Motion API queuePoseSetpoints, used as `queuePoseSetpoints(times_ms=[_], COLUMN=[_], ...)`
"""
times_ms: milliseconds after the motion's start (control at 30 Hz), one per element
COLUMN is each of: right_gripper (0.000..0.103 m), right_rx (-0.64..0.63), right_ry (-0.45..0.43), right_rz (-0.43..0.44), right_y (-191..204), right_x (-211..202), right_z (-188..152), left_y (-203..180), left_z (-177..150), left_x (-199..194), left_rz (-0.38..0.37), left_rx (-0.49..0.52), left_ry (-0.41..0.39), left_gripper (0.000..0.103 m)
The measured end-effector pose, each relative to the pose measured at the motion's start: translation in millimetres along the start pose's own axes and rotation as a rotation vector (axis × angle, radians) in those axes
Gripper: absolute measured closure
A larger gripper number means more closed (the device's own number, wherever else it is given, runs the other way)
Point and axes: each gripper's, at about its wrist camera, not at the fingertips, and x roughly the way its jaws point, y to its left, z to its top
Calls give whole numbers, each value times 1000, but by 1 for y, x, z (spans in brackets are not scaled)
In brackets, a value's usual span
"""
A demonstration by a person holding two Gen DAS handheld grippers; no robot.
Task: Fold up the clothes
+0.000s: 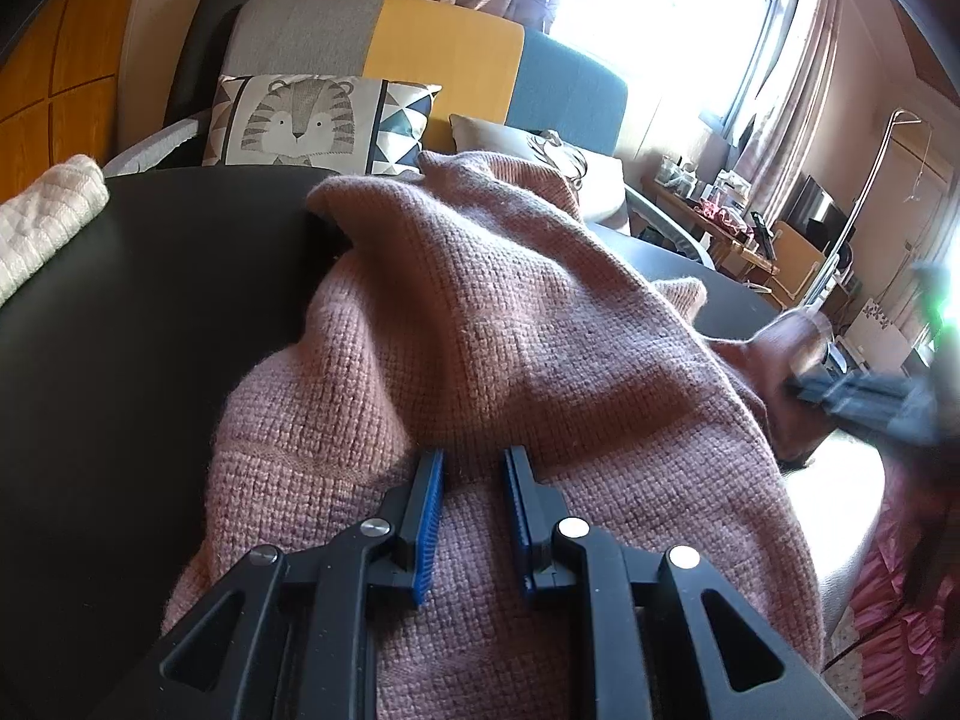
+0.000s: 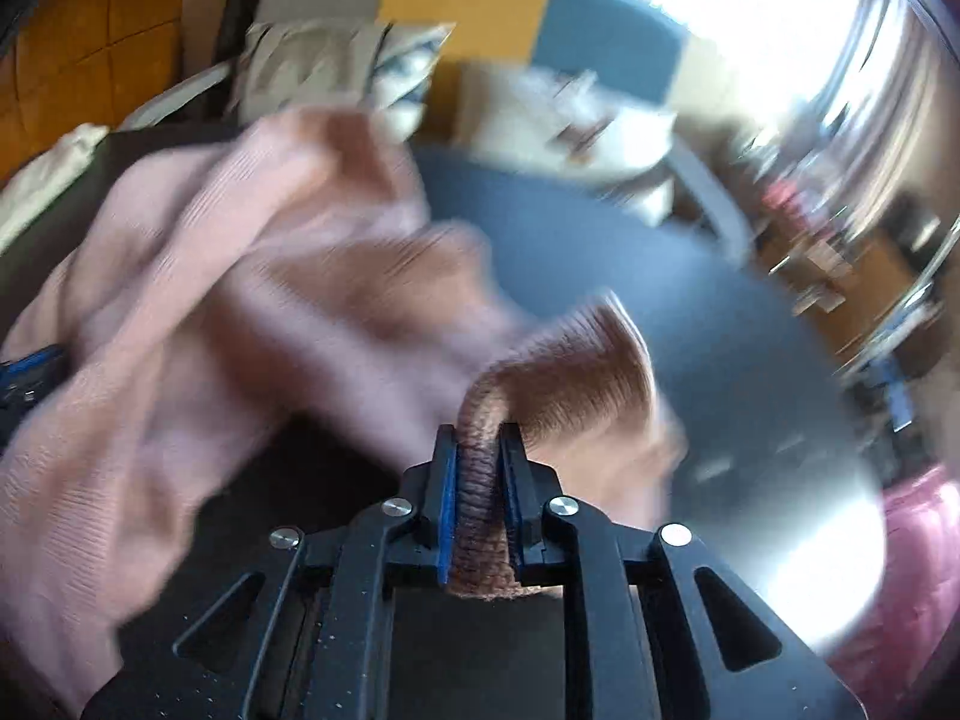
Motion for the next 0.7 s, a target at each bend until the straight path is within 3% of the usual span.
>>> queuePoseSetpoints(times_ms=[100,267,367,467,700], right_gripper=[80,78,78,76,61], right_rx=[71,253,428,559,629], right_ry=[23,-53,-125,-130,-44], right_rz=[128,231,242,228,304], right_y=[2,-41,-91,-130,-135], right_x=[2,-26,-45,-47,-16], right_z=[-10,-27,-36,-40,-38], left_y=[1,3,4,4,4], left_z=[-1,-1,0,0,0], left_x=[-1,0,0,0,0], left_rz=[-12,-22,-28,-30,-32], left_rx=[-9,-18,-24,-27,-28], left_ry=[0,1,1,1,2], left_gripper=[83,83,83,83,83])
